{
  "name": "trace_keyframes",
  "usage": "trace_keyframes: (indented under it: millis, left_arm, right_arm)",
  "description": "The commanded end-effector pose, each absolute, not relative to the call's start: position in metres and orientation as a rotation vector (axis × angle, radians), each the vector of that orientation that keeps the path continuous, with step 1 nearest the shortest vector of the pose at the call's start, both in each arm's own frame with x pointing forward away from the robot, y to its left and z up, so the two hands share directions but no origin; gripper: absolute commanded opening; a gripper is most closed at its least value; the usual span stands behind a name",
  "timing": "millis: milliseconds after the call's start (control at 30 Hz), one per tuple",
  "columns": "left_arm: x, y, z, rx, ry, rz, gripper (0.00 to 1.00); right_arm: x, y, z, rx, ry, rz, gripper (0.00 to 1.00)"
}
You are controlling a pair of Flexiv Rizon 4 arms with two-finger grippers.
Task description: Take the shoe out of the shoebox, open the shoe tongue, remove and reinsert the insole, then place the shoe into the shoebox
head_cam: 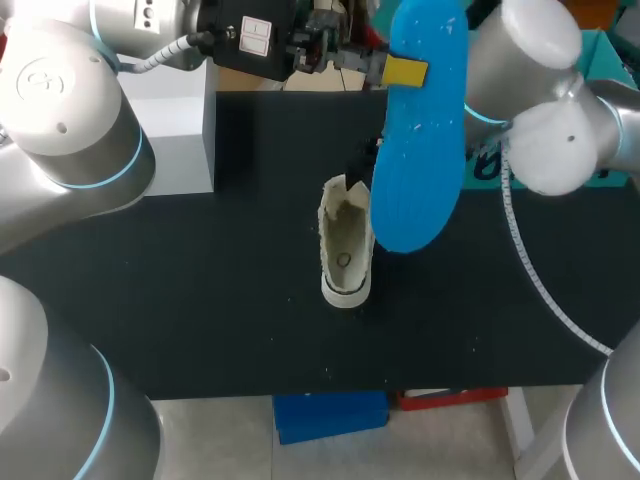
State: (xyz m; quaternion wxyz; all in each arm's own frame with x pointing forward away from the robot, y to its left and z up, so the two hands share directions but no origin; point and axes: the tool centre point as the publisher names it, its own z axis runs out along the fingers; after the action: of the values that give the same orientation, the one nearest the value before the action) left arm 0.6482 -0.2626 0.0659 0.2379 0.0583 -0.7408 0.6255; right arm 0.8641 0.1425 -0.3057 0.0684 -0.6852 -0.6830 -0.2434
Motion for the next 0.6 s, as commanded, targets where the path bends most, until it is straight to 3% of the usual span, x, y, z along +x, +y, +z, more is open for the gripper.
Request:
trace_keyframes:
  millis: [33,600]
  left_arm:
    - [0.648,-0.264,0.065,0.162,-2.03,1.717,0.0]
    - [0.648,-0.264,0.065,0.162,-2.03,1.717,0.0]
  right_arm:
    - [0.856,0.134,-0.309,-1.845,-1.908,-1.047,1.0]
    - [0.846,0.124,-0.282,-1.608,-1.669,-1.202,1.0]
